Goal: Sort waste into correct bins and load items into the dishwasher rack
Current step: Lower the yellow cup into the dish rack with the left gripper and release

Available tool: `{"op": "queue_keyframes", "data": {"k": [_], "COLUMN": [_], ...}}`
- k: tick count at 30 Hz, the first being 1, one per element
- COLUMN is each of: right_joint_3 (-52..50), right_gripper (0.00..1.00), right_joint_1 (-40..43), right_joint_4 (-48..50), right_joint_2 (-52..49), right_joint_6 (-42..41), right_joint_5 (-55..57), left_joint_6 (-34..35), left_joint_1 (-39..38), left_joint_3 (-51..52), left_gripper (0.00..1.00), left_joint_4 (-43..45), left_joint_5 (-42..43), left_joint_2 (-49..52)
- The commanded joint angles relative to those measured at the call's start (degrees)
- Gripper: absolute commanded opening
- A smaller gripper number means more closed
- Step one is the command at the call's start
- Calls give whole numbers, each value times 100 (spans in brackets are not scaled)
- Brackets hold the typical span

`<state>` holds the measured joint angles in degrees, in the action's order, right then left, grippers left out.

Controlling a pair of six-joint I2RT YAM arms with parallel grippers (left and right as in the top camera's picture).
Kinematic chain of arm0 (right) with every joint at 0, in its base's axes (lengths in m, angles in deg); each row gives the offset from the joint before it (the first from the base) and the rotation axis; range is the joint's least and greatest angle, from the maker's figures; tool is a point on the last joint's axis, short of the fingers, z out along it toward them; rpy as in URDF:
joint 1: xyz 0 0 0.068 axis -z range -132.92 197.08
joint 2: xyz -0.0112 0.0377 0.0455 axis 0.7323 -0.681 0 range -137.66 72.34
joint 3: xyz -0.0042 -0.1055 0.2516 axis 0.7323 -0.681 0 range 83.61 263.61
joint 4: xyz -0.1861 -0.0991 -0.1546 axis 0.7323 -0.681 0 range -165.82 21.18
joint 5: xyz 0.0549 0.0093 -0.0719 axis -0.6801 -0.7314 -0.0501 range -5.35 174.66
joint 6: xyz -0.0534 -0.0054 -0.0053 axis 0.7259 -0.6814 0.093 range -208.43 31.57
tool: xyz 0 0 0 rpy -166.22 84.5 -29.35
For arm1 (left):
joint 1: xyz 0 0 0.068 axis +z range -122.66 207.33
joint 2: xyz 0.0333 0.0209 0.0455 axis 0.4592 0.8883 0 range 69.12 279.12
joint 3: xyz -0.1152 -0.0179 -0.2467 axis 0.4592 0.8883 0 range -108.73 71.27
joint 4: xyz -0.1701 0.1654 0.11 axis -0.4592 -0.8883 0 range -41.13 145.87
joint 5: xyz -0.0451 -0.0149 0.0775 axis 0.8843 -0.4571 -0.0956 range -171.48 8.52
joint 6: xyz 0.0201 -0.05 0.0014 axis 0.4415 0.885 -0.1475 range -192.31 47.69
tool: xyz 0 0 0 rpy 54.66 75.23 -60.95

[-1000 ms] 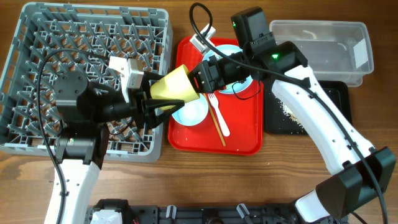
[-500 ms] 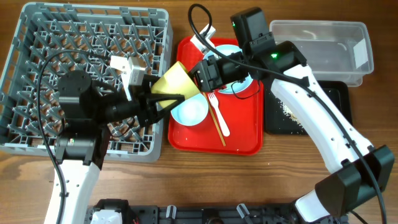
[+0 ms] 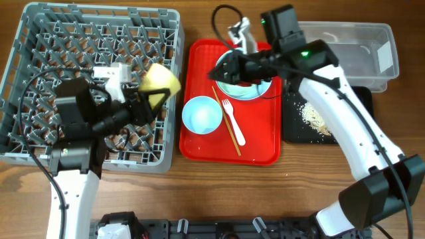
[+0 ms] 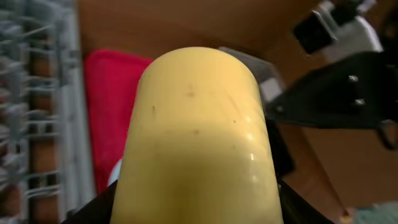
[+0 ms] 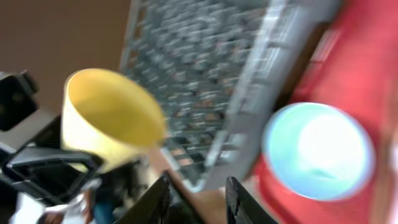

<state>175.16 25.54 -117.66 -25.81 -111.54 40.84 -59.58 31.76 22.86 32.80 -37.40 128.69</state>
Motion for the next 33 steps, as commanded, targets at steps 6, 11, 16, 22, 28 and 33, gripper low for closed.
{"op": "queue_keyframes", "data": {"k": [6, 11, 16, 22, 28, 33], "right_joint_3": [44, 46, 46, 46, 44, 44], "right_gripper": [32, 33, 33, 37, 37, 37], "right_joint_1": [509, 835, 1215, 1478, 1478, 1478], "right_joint_4": [-1235, -1624, -1838, -1888, -1985, -2026], "right_joint_2": [131, 487, 933, 1191, 1178, 1178], "right_joint_6": [984, 1305, 1563, 1554, 1545, 1545], "right_joint_5": [1985, 2470, 2483, 2474, 2472, 2472], "left_joint_6": [-50, -50, -26, -26, -26, -26], "left_joint_1": [446, 597, 782, 857, 857, 857], "left_joint_3": [-348, -855, -1008, -1005, -1005, -1005], "left_gripper": [15, 18, 8, 6, 10, 11], "left_joint_4": [-1683, -2496, -2857, -2968, -3274, -3252], "left_joint_5": [-2463, -3609, -4269, -4310, -4310, -4310], "left_joint_2": [0, 0, 9, 328, 890, 1460]}}
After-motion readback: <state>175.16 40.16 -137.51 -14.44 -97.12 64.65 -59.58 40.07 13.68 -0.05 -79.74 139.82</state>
